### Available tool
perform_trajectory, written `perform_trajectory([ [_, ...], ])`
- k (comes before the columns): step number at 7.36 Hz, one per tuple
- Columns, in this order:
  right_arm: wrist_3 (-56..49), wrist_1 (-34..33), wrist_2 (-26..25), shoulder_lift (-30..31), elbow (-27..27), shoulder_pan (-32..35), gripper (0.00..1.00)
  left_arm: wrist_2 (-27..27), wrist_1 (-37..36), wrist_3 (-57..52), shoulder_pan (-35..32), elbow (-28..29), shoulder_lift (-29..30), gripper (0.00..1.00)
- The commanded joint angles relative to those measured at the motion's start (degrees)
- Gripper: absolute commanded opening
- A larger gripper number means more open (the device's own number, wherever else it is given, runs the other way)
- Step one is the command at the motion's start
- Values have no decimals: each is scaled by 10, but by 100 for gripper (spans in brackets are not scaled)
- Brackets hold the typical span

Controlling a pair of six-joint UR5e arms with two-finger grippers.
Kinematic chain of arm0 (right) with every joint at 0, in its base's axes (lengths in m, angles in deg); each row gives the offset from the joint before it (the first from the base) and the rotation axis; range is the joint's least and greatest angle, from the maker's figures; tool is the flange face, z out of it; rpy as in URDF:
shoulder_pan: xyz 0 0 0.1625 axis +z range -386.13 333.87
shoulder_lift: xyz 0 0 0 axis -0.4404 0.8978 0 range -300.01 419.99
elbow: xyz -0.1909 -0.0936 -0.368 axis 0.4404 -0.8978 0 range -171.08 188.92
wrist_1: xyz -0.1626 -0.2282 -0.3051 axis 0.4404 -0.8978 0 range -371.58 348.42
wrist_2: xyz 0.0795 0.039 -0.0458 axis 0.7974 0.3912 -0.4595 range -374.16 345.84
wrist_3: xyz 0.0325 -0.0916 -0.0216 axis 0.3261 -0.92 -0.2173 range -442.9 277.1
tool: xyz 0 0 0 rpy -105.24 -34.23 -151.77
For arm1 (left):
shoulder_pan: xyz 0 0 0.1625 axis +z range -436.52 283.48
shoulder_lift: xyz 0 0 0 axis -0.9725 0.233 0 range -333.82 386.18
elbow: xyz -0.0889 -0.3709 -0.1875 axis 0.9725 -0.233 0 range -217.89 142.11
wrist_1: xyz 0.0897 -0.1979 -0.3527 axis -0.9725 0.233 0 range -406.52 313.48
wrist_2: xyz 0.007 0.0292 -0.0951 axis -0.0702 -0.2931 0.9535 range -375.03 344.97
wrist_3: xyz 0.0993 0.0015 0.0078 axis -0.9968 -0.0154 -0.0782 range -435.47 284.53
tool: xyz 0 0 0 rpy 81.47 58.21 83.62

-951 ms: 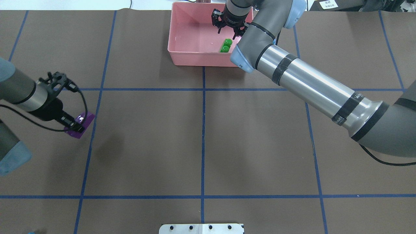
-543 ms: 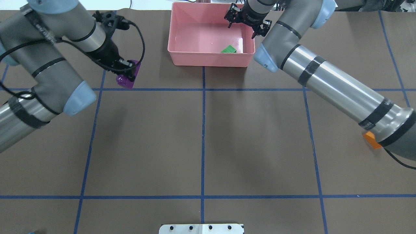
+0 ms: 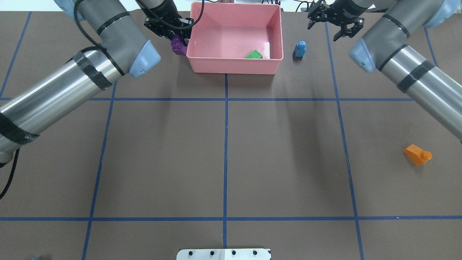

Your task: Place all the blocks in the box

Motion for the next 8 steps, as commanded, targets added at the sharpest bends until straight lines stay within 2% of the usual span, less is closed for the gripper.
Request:
perform_trajectory([
  [1, -93, 2, 3, 148, 85, 14, 100, -57, 64, 37, 14, 110, 67, 45],
  [2, -127, 3, 0, 213, 114, 14, 100, -120, 83, 41, 35, 116, 67, 99],
  [4, -182, 26, -5, 301, 150, 13, 100, -115, 81, 81, 33, 102, 80, 100],
  [5, -222, 64, 1, 336, 154, 11, 100, -74, 59, 79, 29, 73, 75, 100],
  [6, -246, 79, 16, 347, 156, 4, 100, -37, 0, 74, 28, 36, 70, 100],
  [7, -250, 81, 36, 344, 172, -22, 100, -32, -40, 73, 28, -5, 56, 100],
  [8, -259, 81, 32, 347, 187, -62, 100, -31, -44, 72, 30, -41, 22, 100],
])
